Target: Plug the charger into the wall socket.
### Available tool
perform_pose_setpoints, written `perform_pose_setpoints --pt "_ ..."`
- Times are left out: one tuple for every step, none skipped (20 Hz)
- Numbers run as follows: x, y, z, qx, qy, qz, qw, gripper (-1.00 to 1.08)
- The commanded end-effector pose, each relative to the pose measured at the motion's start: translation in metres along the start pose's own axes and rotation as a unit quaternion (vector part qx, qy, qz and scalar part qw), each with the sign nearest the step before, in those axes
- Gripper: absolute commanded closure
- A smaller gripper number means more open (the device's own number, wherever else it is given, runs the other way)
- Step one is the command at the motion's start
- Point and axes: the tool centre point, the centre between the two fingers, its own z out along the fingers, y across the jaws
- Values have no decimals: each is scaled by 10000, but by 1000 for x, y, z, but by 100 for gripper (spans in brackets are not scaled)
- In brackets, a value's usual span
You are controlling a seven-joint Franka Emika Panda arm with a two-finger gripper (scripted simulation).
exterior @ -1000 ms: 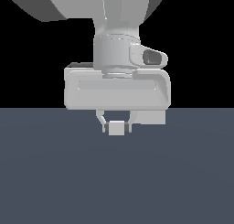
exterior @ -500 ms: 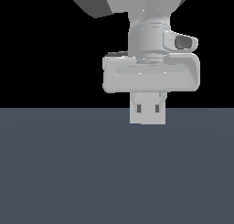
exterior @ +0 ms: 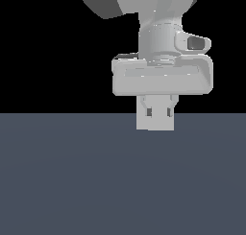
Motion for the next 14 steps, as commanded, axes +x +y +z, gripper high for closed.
perform_pose_setpoints --pt "2 0 0 0 1 0 10000 108" --pt "4 0 0 0 1 0 10000 108" --pt "6 0 1 0 1 0 10000 108" --pt "8 0 1 0 1 0 10000 108" --pt "11 0 1 0 1 0 10000 108" --pt "14 0 2 0 1 0 10000 108" --pt "18 0 2 0 1 0 10000 108" --pt "21 0 3 -2 2 1 10000 108" --pt "26 0 3 -2 2 1 10000 108" --pt "30 0 4 -2 2 1 10000 108" --pt "33 0 4 -2 2 1 10000 108" --pt "36 0 5 -2 2 1 10000 108" --pt "39 0 5 -2 2 1 10000 108" --pt "42 0 5 -2 2 1 10000 108"
